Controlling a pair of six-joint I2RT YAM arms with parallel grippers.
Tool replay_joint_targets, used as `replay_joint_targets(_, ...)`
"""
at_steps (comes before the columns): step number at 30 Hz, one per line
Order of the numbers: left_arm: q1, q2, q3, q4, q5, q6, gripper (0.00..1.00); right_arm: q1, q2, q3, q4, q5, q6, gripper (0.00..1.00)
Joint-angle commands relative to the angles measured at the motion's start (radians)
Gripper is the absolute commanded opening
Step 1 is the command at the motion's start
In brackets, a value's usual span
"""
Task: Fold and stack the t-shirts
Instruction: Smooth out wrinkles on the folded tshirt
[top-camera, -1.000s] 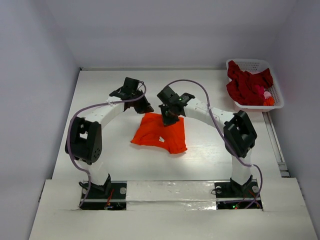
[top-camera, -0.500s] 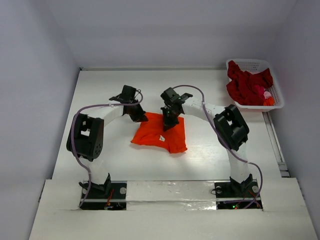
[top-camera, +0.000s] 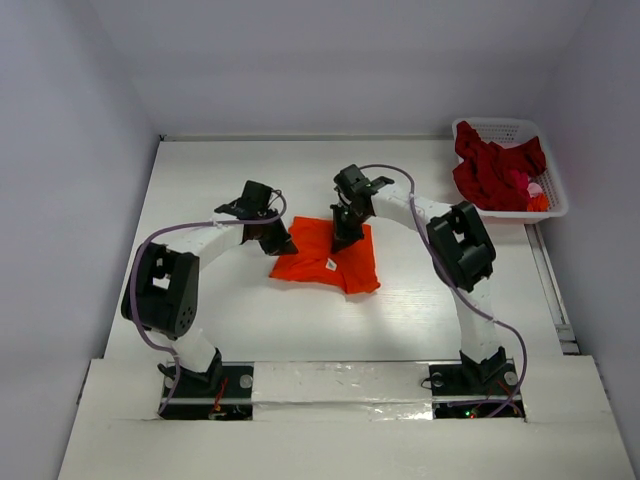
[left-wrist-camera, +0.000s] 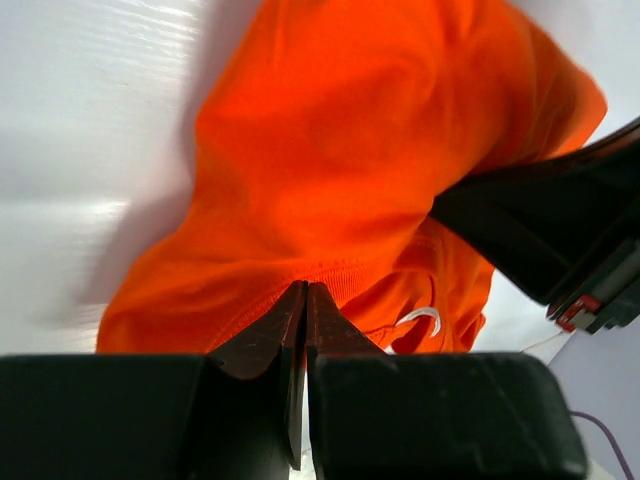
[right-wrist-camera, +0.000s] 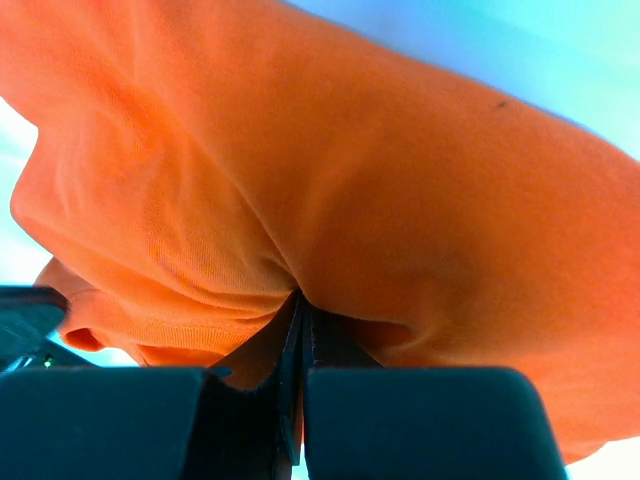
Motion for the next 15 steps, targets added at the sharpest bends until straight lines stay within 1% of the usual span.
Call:
replay_joint_targets(1, -0.012, -0.033, -0.006, 0.009, 0.014, -0.004, 0.00, -0.023, 0.039, 0.090, -0.026, 0.016, -0.055, 0.00)
replay_joint_targets(7, -0.052, -0.016, -0.014, 0.018, 0.011, -0.013, 0.00, -0.041, 0.074, 0.179, -0.089, 0.029, -0.101, 0.00)
replay_joint_targets(15, -0.096, -0.016, -0.077, 0.046, 0.008, -0.024, 0.00, -0.050, 0.086, 0.174, -0.078, 0.013, -0.098, 0.00)
